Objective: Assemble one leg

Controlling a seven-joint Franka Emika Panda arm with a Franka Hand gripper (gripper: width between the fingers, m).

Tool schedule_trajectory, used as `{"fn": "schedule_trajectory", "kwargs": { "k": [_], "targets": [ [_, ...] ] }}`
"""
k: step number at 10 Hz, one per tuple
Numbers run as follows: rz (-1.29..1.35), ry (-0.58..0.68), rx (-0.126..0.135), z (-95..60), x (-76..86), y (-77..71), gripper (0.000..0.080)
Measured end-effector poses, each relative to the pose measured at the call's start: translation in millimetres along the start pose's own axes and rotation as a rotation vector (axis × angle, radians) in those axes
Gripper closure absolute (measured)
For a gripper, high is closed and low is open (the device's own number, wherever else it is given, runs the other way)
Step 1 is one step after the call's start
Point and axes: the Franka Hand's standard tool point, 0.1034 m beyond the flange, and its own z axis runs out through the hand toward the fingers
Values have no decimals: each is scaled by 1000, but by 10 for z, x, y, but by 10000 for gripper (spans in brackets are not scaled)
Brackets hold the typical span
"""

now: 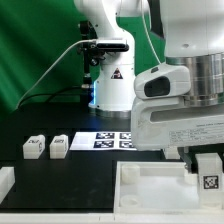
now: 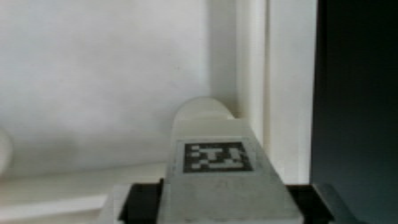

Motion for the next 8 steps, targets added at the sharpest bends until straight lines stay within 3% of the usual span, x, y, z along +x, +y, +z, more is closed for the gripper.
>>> {"fn": "schedule_trajectory", "kwargs": {
  "k": [5,7,8],
  "targets": [
    [882,27,59,10,30,-44,508],
    [1134,12,87,28,22,-75,506],
    [1246,7,89,28,22,-95,506]
  ]
}}
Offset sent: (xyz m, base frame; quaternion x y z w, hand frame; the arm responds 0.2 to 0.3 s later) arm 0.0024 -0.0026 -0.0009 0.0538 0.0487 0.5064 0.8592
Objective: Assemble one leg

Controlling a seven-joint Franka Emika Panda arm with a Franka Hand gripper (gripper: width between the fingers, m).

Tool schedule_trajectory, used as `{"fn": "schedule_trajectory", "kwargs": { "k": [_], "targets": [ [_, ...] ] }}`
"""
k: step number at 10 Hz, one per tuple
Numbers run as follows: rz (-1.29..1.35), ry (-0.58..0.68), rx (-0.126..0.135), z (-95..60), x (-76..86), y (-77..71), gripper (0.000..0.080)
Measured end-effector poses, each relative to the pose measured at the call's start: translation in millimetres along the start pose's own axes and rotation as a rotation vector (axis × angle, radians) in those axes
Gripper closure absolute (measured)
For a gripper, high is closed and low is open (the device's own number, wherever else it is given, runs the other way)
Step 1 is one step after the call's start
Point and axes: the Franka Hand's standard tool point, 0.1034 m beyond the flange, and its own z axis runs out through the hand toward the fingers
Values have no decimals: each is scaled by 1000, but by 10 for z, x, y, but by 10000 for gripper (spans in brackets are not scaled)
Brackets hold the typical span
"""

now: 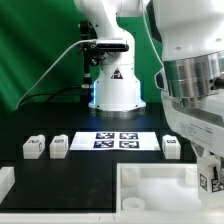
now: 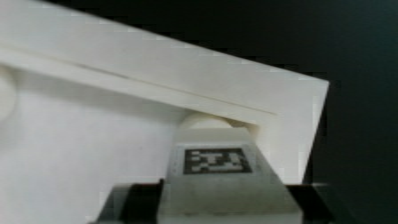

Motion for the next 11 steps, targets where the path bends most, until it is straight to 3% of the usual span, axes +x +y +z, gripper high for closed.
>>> {"fn": "schedule_trajectory", "kwargs": {
  "k": [1,2,3,4,5,6,7,10,11],
  "targets": [
    [2,0,0,2,1,2,506],
    [1,0,-1,3,0,3,415],
    [-3,0,-1,3,0,3,415],
    [-81,2,-5,7,-3,10,224],
    [-223,9,-24,25,-29,44,173],
    [-403,11,-35,37,-49,59,173],
    [-600,0,-69,40,-65,94,154],
    [-862,-1,-69,34,-31,83,150],
    [-1007,13,-84,28,-27,75,150]
  ]
}}
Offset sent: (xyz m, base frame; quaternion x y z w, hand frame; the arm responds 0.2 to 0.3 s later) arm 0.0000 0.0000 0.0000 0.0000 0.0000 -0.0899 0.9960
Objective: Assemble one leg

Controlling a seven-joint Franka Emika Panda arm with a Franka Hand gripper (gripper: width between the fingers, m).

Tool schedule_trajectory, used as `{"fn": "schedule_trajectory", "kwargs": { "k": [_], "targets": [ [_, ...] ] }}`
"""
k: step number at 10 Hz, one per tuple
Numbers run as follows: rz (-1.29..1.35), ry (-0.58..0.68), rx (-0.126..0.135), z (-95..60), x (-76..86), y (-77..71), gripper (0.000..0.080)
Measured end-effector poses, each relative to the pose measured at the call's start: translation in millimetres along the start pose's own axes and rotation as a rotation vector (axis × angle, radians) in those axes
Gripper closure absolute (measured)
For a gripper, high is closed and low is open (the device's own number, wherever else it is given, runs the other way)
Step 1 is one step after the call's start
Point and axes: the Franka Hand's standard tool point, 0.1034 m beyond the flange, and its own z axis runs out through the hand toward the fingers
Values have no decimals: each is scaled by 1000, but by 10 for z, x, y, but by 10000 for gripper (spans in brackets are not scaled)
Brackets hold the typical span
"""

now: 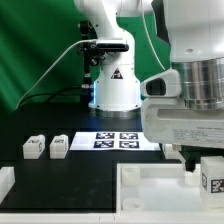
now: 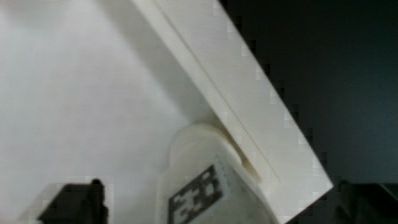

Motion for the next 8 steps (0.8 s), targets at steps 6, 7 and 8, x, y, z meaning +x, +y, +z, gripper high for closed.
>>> {"fn": "schedule_trajectory", "kwargs": {
  "k": [6,7,8],
  "targets": [
    [-90,33,-28,-28,40,-39,374],
    [-4,30,-31,-20,39,-10,505],
    [57,31,-30,-19,36,-12,505]
  ]
}}
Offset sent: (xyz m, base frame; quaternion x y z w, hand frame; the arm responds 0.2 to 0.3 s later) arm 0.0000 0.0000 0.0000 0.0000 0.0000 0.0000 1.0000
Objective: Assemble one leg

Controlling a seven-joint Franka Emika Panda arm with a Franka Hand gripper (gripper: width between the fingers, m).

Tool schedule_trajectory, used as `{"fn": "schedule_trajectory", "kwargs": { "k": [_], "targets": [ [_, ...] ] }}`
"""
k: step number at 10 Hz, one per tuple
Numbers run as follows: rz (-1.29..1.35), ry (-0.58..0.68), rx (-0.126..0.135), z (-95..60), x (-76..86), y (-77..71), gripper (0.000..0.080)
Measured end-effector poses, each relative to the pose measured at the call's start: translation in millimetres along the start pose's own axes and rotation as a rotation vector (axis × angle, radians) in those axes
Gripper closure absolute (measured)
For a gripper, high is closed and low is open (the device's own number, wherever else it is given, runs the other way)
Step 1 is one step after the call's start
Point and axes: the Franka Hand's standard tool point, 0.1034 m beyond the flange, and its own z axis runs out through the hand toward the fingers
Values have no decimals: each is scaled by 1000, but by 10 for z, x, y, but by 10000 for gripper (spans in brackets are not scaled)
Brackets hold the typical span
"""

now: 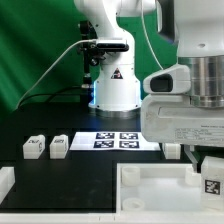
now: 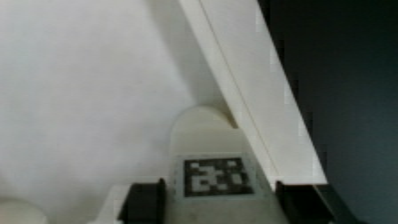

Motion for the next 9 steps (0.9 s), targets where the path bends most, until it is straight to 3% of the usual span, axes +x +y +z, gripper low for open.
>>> {"fn": "schedule_trajectory", "kwargs": {
  "k": [6,8,9],
  "targets": [
    [1079,-64,66,16,-1,-114,505],
    [1147,-69,66,20,-8,-119,505],
    [1101,-67,67,21,-9,-118,405]
  ]
}}
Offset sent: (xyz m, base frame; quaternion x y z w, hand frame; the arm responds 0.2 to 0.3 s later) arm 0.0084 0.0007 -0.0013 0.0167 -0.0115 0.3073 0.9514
